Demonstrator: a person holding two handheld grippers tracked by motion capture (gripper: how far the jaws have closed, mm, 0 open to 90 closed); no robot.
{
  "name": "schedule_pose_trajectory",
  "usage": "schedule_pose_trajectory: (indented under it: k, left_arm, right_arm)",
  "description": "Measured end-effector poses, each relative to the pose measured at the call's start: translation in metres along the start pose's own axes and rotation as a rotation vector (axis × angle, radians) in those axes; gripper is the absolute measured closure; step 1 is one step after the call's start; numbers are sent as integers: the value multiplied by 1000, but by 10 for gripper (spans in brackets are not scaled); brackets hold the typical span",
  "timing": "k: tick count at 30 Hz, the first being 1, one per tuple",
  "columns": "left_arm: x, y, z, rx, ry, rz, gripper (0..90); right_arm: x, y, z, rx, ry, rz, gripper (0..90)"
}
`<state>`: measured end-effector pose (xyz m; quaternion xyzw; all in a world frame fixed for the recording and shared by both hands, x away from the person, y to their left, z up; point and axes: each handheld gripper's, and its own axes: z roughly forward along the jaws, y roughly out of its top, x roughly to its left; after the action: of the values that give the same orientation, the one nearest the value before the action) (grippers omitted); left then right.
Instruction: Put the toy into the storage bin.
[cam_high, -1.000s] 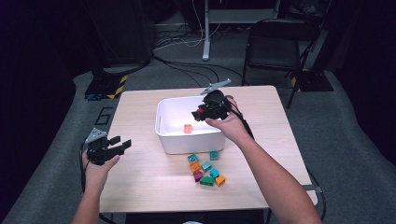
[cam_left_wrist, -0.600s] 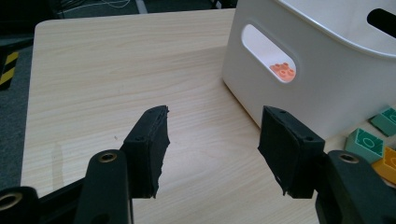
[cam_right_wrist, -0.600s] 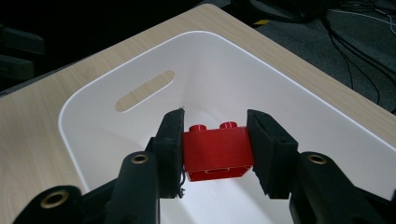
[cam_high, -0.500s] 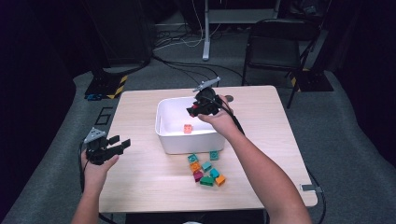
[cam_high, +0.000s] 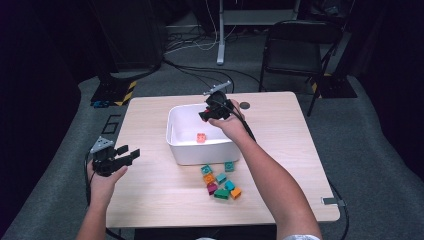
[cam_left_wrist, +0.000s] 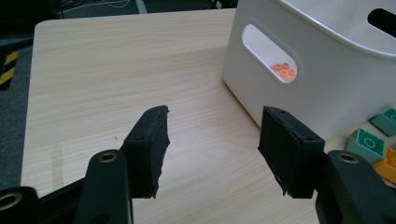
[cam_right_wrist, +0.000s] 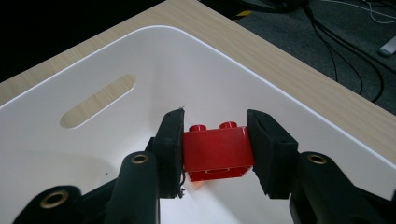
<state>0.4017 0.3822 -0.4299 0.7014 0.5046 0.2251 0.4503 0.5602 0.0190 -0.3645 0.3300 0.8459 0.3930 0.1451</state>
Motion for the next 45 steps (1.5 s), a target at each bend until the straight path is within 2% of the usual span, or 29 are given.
schedule_pose_trajectory:
  k: [5,11,18,26,29,31,32,35,36,37,39,41,42,45]
  left_arm:
    - [1,0,0,1,0,1,420]
    - [2,0,-1,-1,0,-1,419]
    - [2,0,-1,-4,1,-2,419]
    - [1,0,0,0,2,2,419]
    - [2,0,0,6,3,2,419]
    - [2,0,0,5,3,1,419]
    - [2,0,0,5,4,-1,419]
    - [2,0,-1,3,3,1,419]
    - [1,0,-1,1,4,2,419]
    - [1,0,0,-1,3,3,419]
    - [0,0,0,-1,3,4,419]
    - [0,0,0,0,4,4,419]
    - [0,0,0,-1,4,4,419]
    - [0,0,0,-2,5,6,419]
  right_arm:
    - [1,2,12,6,-9,-8,574]
    - [6,0,28,40,-20,-21,571]
    - [8,0,26,41,-24,-18,555]
    - [12,2,7,21,-16,-18,536]
    - [15,0,-10,4,-12,-24,537]
    - [16,-1,-13,0,-10,-23,538]
    - [20,-2,-24,-10,4,-25,540]
    - [25,-4,-33,-20,11,-28,540]
    - [27,-5,-38,-16,11,-32,540]
    - [31,-7,-45,-14,15,-58,534]
    - [33,-8,-49,-13,11,-65,534]
    - [37,-11,-59,-35,19,-85,533]
    - [40,-13,-63,-36,26,-75,533]
    - [47,-22,-79,-52,31,-92,534]
